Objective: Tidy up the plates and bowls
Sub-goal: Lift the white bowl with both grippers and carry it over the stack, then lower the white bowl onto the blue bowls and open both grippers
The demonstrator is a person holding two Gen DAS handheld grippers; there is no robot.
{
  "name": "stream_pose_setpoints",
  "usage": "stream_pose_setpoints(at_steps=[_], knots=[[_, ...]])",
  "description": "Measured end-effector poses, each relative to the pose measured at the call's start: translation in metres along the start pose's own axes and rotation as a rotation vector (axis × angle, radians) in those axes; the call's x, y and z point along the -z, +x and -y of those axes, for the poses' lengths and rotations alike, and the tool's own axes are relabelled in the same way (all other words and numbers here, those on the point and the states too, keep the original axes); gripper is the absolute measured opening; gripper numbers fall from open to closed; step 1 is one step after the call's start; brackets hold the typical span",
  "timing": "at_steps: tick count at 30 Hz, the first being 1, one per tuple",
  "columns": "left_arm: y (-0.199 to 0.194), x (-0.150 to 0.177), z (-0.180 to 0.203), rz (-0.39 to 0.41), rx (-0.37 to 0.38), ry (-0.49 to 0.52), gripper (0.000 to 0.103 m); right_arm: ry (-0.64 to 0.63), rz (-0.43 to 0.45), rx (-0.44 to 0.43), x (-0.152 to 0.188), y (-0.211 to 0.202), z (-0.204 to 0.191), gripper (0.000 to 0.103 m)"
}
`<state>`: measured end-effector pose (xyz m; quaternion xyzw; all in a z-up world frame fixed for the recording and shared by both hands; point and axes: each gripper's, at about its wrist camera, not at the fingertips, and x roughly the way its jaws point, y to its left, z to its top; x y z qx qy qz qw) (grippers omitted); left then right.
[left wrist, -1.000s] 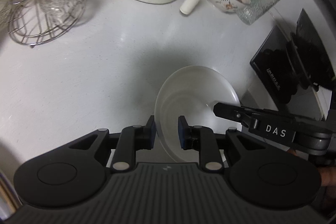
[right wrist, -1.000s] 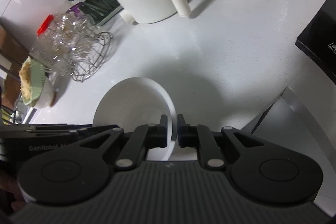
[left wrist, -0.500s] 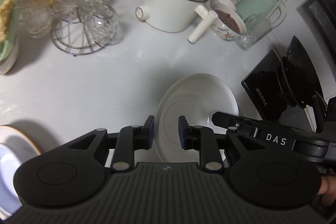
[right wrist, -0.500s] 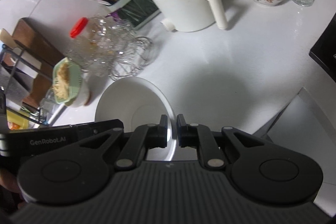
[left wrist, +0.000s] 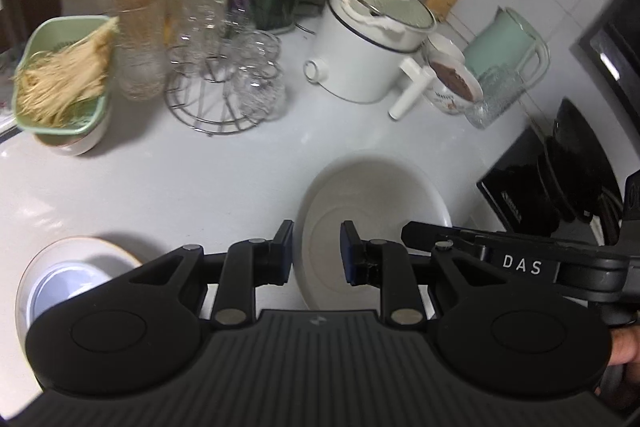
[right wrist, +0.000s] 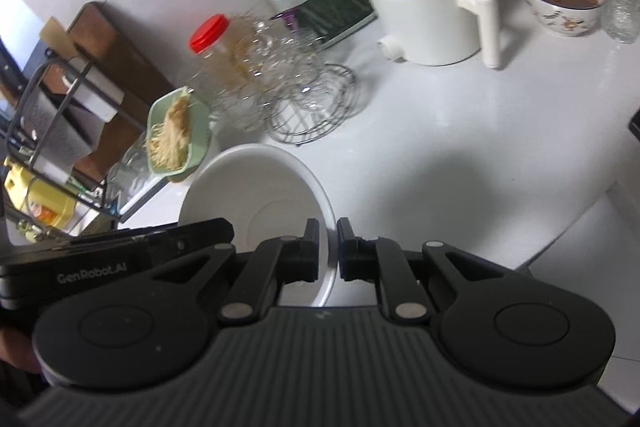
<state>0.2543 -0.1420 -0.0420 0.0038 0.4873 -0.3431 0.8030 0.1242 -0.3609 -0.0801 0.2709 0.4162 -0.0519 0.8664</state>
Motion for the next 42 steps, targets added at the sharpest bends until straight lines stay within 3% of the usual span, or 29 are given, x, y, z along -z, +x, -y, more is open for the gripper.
stream_pose_setpoints(at_steps=[9, 25, 35, 42], knots=[[-0.033, 0.017, -0.04, 0.078, -0.057, -0.14, 0.027, -0.117, -0.024, -0.068, 0.001, 0.013, -0.042, 0.012], [-0.087, 0.069, -0.12, 0.189, -0.2, -0.464, 0.027, -0.339, -0.204, -0.206, 0.011, 0.07, -0.133, 0.013], [-0.082, 0.092, -0.158, 0.182, -0.284, -0.551, 0.027, -0.413, -0.315, -0.233, 0.025, 0.117, -0.167, 0.014], [-0.061, 0.103, -0.175, 0.166, -0.296, -0.609, 0.027, -0.478, -0.342, -0.21, 0.033, 0.145, -0.172, 0.014]])
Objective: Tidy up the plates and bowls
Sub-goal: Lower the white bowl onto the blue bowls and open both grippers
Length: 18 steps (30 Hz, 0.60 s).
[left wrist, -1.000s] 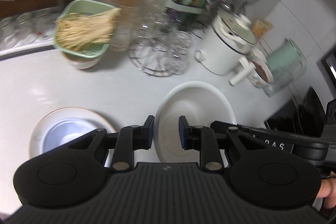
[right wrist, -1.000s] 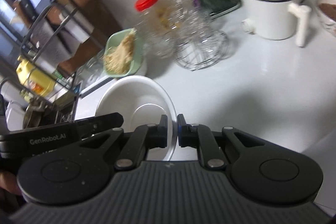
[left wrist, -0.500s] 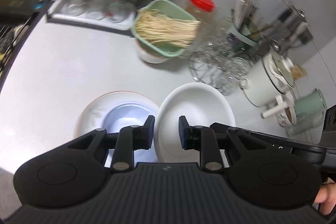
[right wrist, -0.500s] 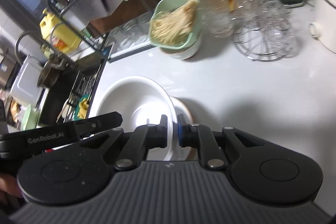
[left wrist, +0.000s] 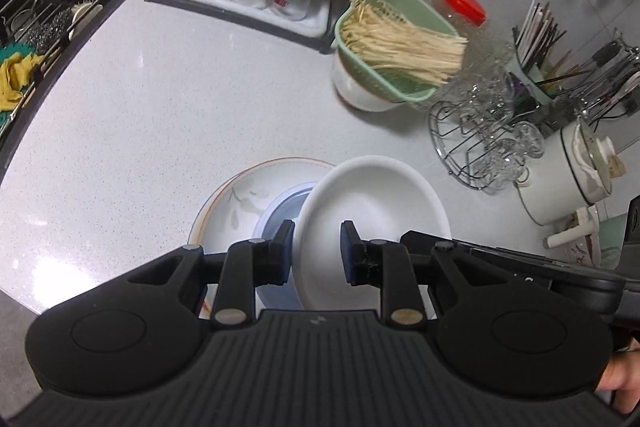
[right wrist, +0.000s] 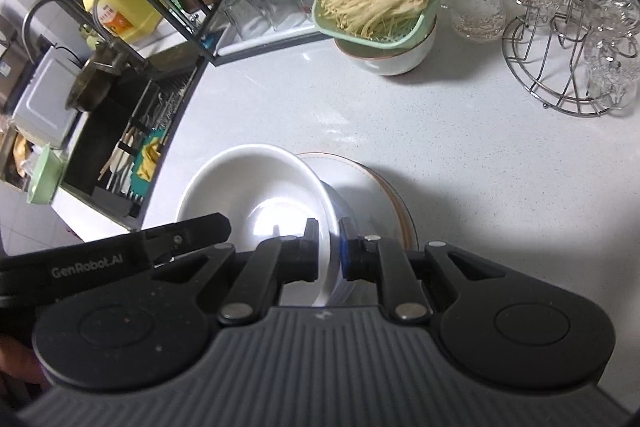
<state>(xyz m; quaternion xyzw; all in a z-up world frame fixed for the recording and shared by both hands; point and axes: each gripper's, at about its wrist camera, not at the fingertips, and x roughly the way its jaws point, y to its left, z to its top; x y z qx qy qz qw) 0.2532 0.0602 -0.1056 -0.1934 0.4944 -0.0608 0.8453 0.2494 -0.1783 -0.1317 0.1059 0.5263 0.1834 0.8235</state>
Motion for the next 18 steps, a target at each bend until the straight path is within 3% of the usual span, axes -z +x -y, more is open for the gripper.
stream_pose_setpoints(at_steps=[10, 13, 15, 18], knots=[[0.019, -0.002, 0.003, -0.037, -0.018, 0.061, 0.027, 0.038, 0.0, 0.015, 0.0, 0.016, 0.008, 0.018], [0.015, -0.005, 0.005, -0.042, -0.027, 0.08, 0.036, 0.056, 0.011, 0.034, 0.0, 0.015, 0.008, 0.033], [0.008, -0.007, 0.005, -0.031, -0.03, 0.092, 0.044, 0.067, 0.024, 0.049, -0.001, 0.01, 0.007, 0.034], [-0.006, -0.013, 0.005, -0.02, 0.005, 0.106, 0.045, 0.079, 0.052, 0.056, -0.003, -0.002, 0.001, 0.034]])
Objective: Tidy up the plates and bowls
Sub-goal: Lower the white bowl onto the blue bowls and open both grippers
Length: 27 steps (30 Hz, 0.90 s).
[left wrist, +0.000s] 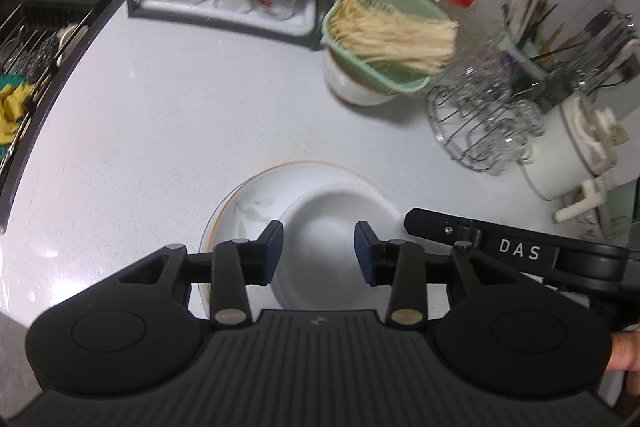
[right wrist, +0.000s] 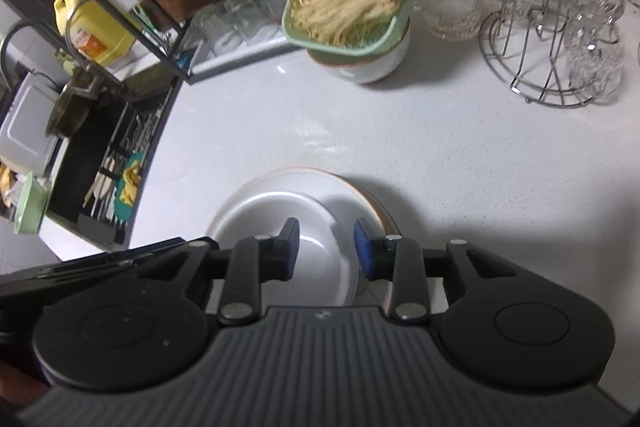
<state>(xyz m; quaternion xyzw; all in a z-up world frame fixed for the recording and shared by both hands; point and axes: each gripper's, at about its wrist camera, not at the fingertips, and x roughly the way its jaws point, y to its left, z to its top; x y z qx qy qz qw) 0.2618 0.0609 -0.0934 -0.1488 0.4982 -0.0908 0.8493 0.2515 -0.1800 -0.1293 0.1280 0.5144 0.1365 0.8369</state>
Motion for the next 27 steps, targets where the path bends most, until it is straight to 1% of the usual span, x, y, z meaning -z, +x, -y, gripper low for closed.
stream_pose_setpoints(at_steps=[4, 8, 12, 16, 20, 23, 27], knots=[[-0.018, -0.01, 0.003, 0.022, 0.021, 0.06, 0.045, 0.028, 0.048, 0.022, -0.001, -0.015, -0.008, 0.034], [-0.042, -0.025, 0.006, 0.045, 0.031, 0.109, 0.045, 0.06, 0.104, 0.014, -0.003, -0.035, -0.017, 0.034], [-0.069, -0.038, 0.007, 0.107, 0.038, 0.132, 0.045, 0.056, 0.169, 0.02, -0.004, -0.059, -0.027, 0.034], [-0.095, -0.042, 0.014, 0.169, 0.03, 0.156, 0.045, 0.04, 0.239, 0.021, -0.001, -0.084, -0.033, 0.034], [-0.125, -0.03, 0.025, 0.223, 0.035, 0.173, 0.051, 0.016, 0.286, 0.029, 0.008, -0.109, -0.037, 0.034], [-0.145, -0.013, 0.036, 0.255, 0.025, 0.208, 0.053, -0.002, 0.338, 0.04, 0.019, -0.13, -0.04, 0.034], [-0.171, 0.015, 0.047, 0.297, 0.012, 0.231, 0.06, -0.03, 0.403, 0.036, 0.039, -0.157, -0.042, 0.035]])
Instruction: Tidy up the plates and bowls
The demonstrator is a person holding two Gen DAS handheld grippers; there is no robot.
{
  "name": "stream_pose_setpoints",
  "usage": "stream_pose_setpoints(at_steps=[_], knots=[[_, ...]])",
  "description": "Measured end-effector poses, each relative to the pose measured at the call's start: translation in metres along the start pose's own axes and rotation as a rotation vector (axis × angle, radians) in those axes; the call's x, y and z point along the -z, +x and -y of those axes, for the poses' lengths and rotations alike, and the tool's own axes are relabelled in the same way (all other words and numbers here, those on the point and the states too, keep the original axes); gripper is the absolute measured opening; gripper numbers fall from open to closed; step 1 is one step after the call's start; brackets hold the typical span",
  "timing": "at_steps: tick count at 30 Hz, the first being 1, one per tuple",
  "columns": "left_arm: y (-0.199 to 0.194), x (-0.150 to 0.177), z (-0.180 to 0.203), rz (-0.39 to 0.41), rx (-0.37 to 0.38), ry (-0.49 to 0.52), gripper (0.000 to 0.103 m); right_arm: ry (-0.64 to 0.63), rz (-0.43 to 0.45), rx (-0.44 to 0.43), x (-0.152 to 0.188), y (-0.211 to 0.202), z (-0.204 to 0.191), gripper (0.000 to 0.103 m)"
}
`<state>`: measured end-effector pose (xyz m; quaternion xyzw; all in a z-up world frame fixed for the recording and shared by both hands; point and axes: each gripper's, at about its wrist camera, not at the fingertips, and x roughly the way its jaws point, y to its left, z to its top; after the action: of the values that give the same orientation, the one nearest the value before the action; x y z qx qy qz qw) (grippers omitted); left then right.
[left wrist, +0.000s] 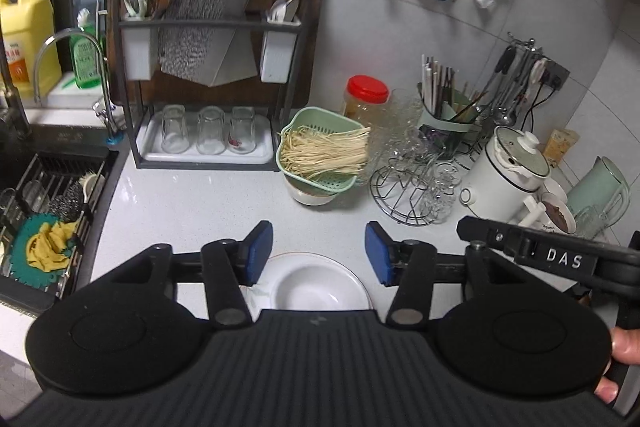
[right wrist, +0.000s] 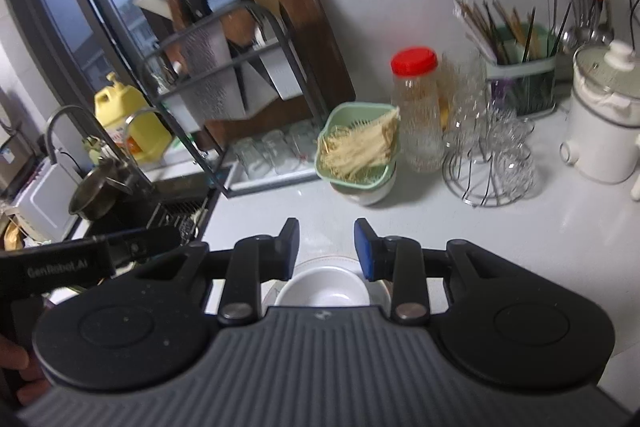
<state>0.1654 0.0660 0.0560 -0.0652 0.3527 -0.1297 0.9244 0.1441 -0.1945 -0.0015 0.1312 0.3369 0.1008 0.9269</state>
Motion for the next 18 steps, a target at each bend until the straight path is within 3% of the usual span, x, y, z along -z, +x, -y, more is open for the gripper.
stream_pose_setpoints(at_steps=[7, 14, 16, 18], knots=[[-0.046, 0.039, 0.027, 0.062, -0.019, -0.033, 0.062, -0.063, 0.062, -0.019, 0.023, -0.052, 0.002, 0.036], [-0.091, 0.083, 0.061, 0.093, -0.051, -0.005, 0.065, -0.099, 0.101, -0.026, 0.051, -0.101, 0.008, 0.036], [-0.103, 0.096, 0.067, 0.105, -0.073, -0.005, 0.069, -0.098, 0.11, -0.034, 0.059, -0.112, 0.011, 0.037], [-0.113, 0.109, 0.071, 0.115, -0.084, -0.013, 0.08, -0.107, 0.117, -0.033, 0.07, -0.12, 0.012, 0.046]])
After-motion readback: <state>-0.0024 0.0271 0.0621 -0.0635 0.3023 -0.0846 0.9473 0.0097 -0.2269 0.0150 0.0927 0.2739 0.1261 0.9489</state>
